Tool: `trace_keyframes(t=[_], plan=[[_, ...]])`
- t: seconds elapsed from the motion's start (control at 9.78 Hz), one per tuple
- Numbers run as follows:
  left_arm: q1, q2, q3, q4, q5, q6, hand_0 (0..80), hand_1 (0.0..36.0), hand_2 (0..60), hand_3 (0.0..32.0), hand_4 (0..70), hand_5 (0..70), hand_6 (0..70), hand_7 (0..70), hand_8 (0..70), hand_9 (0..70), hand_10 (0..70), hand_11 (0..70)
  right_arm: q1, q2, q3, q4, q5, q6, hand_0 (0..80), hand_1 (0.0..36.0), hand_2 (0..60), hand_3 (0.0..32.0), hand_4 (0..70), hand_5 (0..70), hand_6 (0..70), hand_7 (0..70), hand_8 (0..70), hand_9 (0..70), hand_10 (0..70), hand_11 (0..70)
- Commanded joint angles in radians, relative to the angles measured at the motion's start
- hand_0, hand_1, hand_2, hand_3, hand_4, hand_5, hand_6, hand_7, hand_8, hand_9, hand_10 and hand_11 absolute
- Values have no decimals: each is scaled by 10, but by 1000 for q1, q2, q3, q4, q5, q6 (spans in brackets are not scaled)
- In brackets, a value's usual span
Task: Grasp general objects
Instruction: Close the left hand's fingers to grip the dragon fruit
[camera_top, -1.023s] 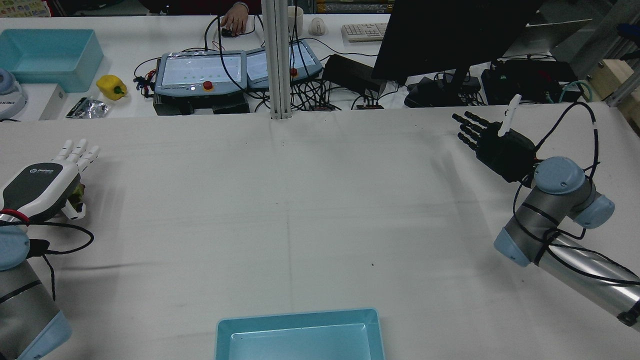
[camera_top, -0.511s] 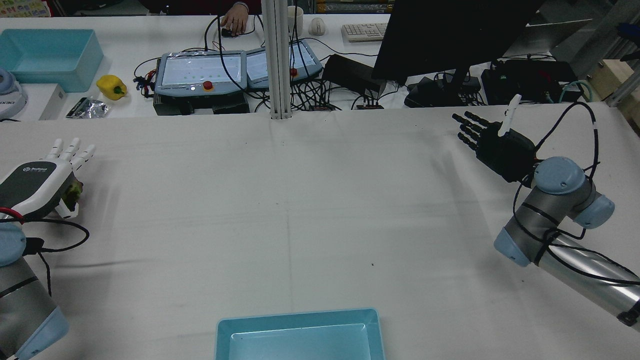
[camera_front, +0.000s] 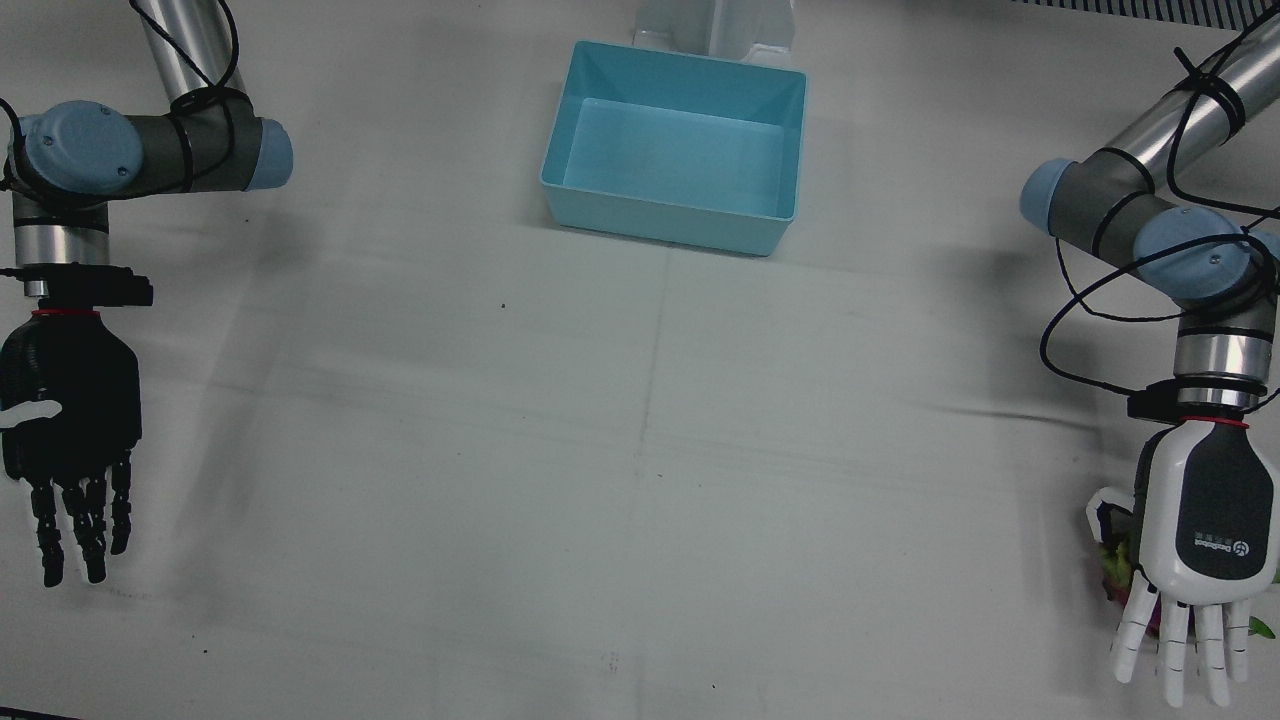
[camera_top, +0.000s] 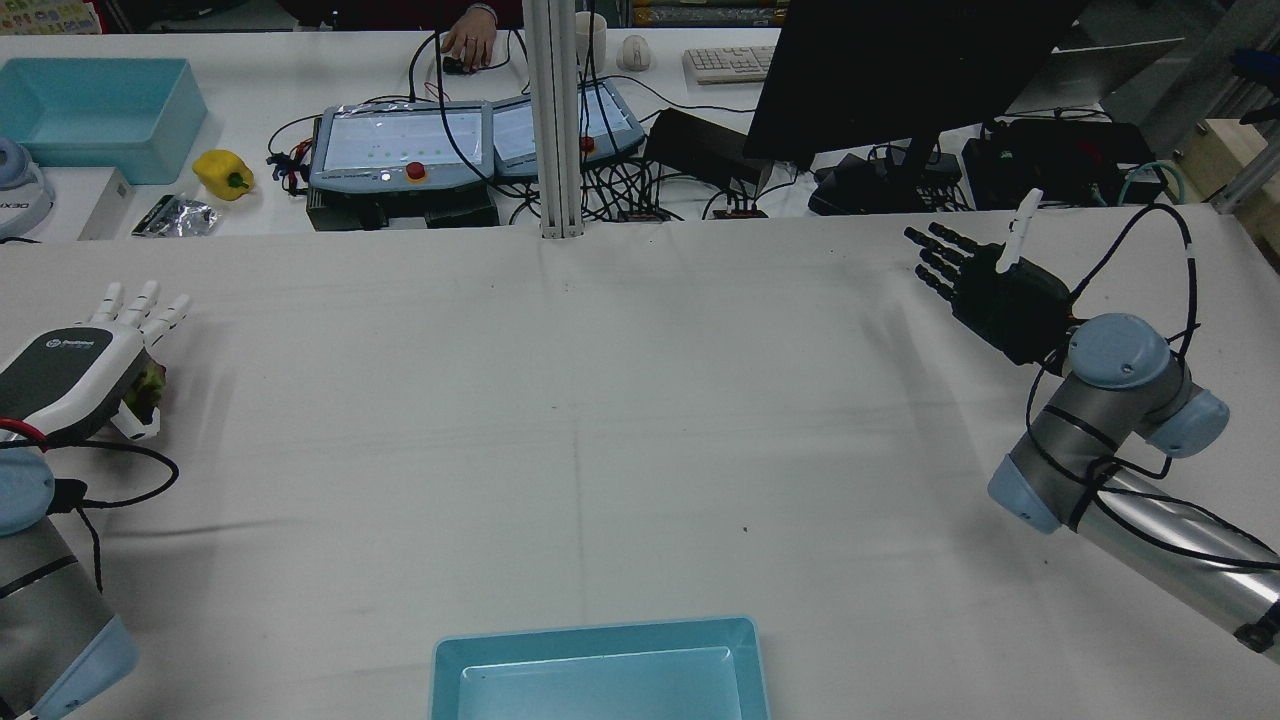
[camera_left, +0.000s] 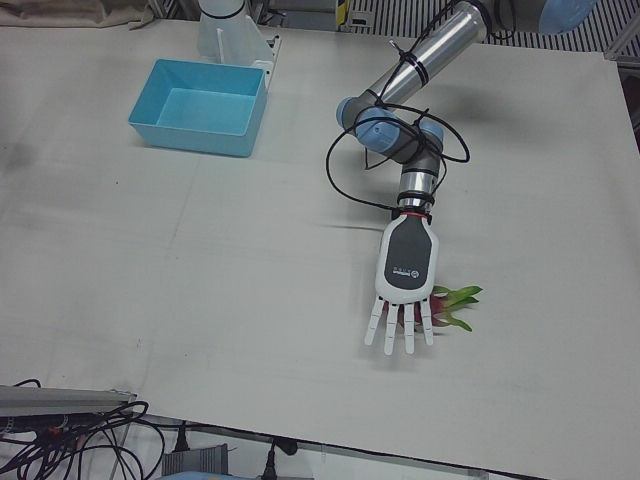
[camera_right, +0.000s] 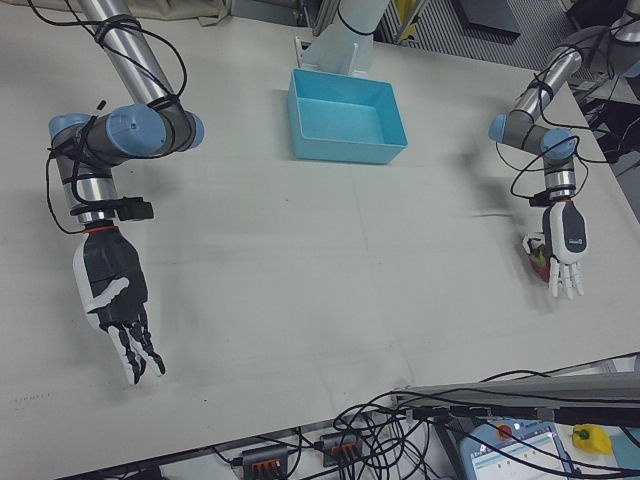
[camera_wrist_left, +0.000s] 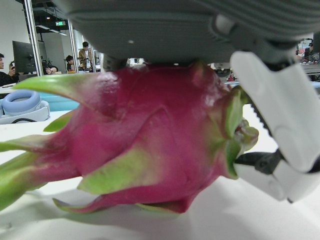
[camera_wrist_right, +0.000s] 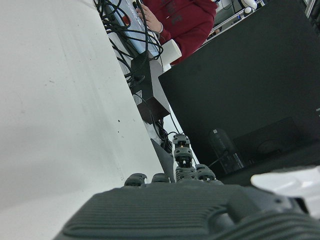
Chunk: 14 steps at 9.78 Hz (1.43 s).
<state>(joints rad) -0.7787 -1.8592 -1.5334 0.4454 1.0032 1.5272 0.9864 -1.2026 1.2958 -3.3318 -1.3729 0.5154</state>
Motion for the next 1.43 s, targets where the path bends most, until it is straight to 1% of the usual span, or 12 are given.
trace_keyframes(t=[0.0,0.1,0.2,0.31,0.41,0.51,0.61,0.82,1.02,1.33], plan=[[3,0,22,-13,2,-1,550,360,600,188,0,0,0,0,0,0,0,0,0,0,0,0,0,0,0,0,0,0,0,0,0,0,0,0,0,0],[3,0,22,-14,0,-1,554,360,600,208,0,0,0,0,0,0,0,0,0,0,-1,0,0,0,0,0,0,0,0,0,0,0,0,0,0,0],[3,0,22,-17,0,1,563,360,600,182,0,4,0,19,0,0,0,0,0,0,0,0,0,0,0,0,0,0,0,0,0,0,0,0,0,0],[1,0,22,-17,0,-1,615,360,600,28,38,253,55,254,4,36,0,14,0,0,0,0,0,0,0,0,0,0,0,0,0,0,0,0,0,0],[1,-1,22,-22,-3,1,678,360,600,0,377,700,305,679,147,216,159,268,0,0,0,0,0,0,0,0,0,0,0,0,0,0,0,0,0,0],[-1,0,22,-27,-6,1,784,360,600,0,700,700,622,700,510,698,561,700,0,0,0,0,0,0,0,0,0,0,0,0,0,0,0,0,0,0],[-1,0,22,-28,-6,1,800,360,600,0,700,700,700,700,700,700,700,700,0,0,-1,0,0,0,0,0,0,0,0,0,0,0,0,0,0,0],[-1,0,27,-37,-8,1,800,360,600,0,700,700,700,700,700,700,700,700,0,0,-1,0,0,0,0,0,0,0,0,0,0,0,0,0,0,0],[1,0,25,-43,-27,2,800,360,600,0,700,700,700,700,700,700,700,700,0,0,-1,0,0,0,0,0,0,0,0,0,0,0,0,0,0,0],[-4,0,7,-37,-32,1,800,360,600,0,700,700,700,700,700,700,700,700,0,0,0,0,0,0,0,0,0,0,0,0,0,0,0,0,0,0]])
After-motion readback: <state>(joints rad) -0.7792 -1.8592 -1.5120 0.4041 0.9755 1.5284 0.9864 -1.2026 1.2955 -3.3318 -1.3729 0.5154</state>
